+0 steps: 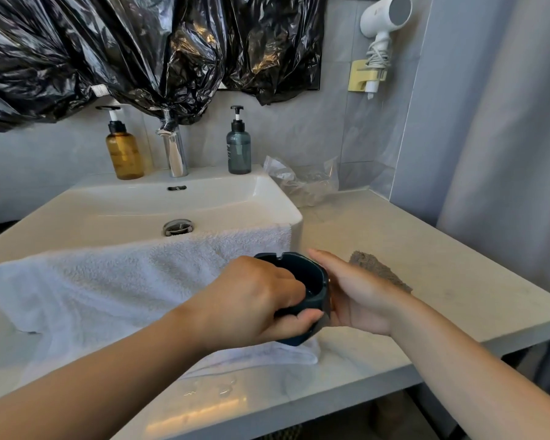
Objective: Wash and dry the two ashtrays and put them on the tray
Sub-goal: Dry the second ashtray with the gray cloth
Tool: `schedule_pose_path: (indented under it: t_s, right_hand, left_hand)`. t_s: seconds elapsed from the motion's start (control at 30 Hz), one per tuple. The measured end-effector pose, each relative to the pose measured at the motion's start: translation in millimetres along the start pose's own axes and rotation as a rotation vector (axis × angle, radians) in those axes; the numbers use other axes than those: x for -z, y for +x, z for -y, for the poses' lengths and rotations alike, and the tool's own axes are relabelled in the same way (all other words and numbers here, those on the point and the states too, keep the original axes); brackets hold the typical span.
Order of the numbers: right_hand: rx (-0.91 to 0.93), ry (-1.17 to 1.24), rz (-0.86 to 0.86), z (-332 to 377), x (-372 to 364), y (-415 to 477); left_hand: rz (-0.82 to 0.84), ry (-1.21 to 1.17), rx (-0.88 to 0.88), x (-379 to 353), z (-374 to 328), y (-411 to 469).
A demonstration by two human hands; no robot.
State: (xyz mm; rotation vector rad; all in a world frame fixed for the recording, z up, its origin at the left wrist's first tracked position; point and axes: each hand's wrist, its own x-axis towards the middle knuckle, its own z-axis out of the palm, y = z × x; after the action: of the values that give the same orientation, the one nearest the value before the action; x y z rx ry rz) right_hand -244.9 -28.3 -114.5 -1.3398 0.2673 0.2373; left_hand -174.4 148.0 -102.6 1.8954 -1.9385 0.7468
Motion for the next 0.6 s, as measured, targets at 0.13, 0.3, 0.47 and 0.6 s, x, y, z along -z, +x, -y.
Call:
schedule_pose_path:
  t_s: [0.13,0.3,0.47,0.6]
  right_hand:
    - [0.115,-0.053,-0.059,-4.2,-5.0,-0.5]
    - [0.202,-0.068,-0.125,-9.9,-8.8,0.2]
    - [0.275,-0.064,-0.204,-10.9,-17.6,-2.5]
    - [0.333,-0.106,-0.275,-8.4,-22.3,-5.8]
  left_hand:
    - [0.015,0.027,-0.03,5.2,-0.6,0.2]
    - [-0.054,-0.027,0.015,8.2,-5.0,-3.4]
    - [-0.33,-0.061,0.37,11.9,-11.6,-20.9]
    - [-0.516,-0.609,1.185,18.2,-13.4,-24.3]
